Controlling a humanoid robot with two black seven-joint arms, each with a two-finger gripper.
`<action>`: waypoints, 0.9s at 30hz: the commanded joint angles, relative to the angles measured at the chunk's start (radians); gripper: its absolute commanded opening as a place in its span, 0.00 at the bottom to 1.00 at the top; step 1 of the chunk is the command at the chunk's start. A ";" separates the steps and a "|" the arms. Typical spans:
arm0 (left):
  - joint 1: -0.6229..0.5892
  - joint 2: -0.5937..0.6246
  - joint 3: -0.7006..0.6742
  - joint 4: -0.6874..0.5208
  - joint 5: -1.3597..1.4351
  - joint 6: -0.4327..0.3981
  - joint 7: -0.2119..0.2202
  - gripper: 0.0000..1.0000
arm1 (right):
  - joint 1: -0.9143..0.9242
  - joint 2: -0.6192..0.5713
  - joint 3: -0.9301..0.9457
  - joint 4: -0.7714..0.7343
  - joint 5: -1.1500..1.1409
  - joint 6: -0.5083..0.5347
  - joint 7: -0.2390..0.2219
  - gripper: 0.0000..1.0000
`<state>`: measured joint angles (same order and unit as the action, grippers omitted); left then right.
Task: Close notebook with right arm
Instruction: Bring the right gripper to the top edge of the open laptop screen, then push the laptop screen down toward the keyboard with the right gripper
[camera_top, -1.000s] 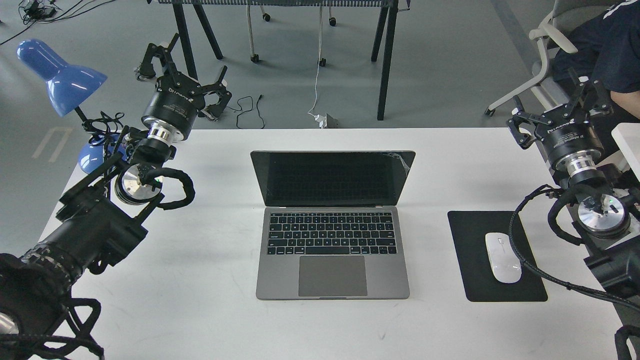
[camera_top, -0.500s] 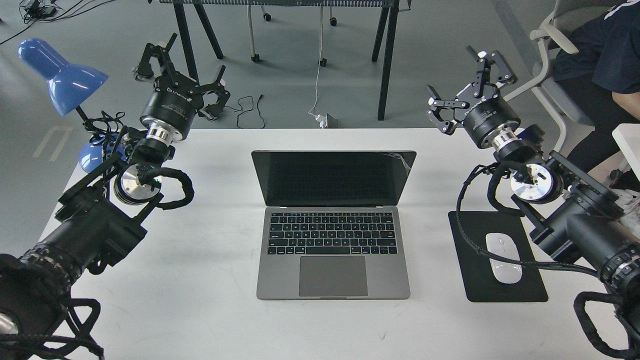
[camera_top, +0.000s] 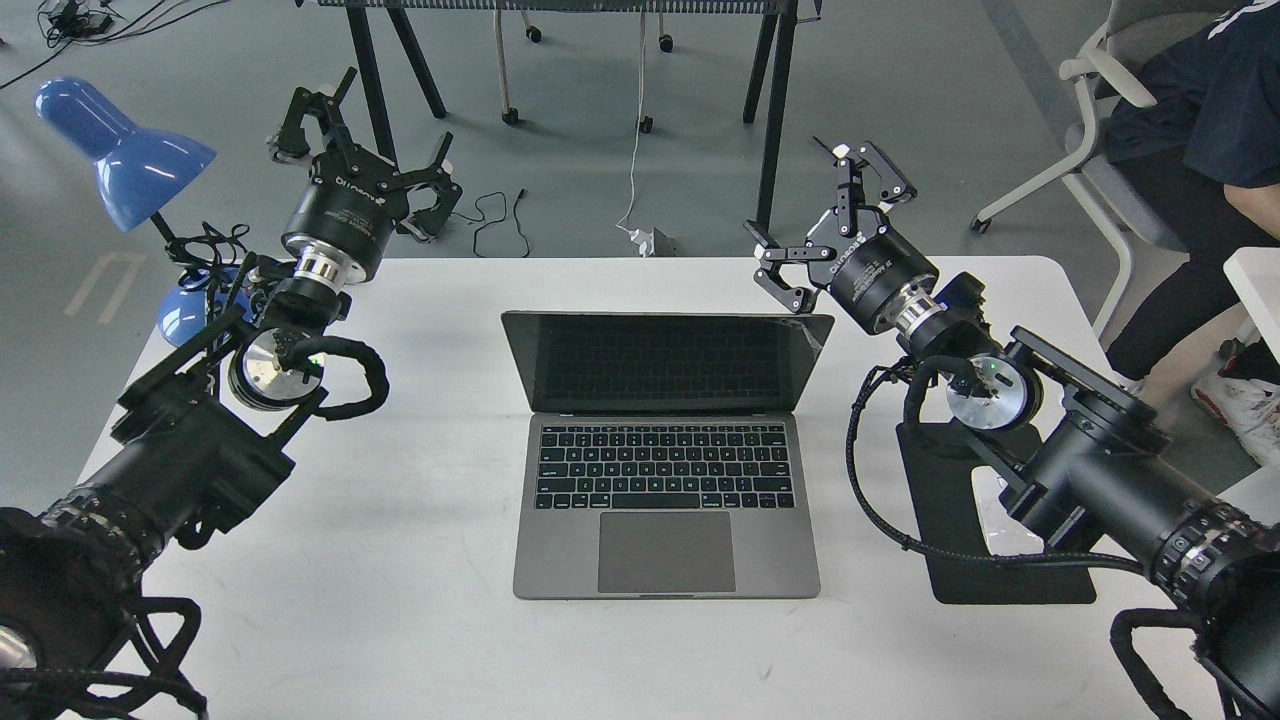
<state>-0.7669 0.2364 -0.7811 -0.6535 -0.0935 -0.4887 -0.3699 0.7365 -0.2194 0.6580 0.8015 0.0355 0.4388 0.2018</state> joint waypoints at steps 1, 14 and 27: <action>0.000 0.000 0.000 0.000 0.000 0.000 0.000 1.00 | -0.051 -0.044 -0.001 0.060 0.000 0.001 -0.010 1.00; 0.000 0.001 0.000 0.000 0.000 0.000 0.000 1.00 | -0.123 -0.156 -0.089 0.196 -0.031 0.024 -0.013 1.00; 0.000 0.001 0.000 0.000 0.000 0.000 0.000 1.00 | -0.151 -0.146 -0.231 0.196 -0.225 0.037 -0.004 1.00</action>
<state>-0.7670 0.2378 -0.7807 -0.6534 -0.0935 -0.4887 -0.3701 0.5917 -0.3671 0.4575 1.0004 -0.1371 0.4767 0.1964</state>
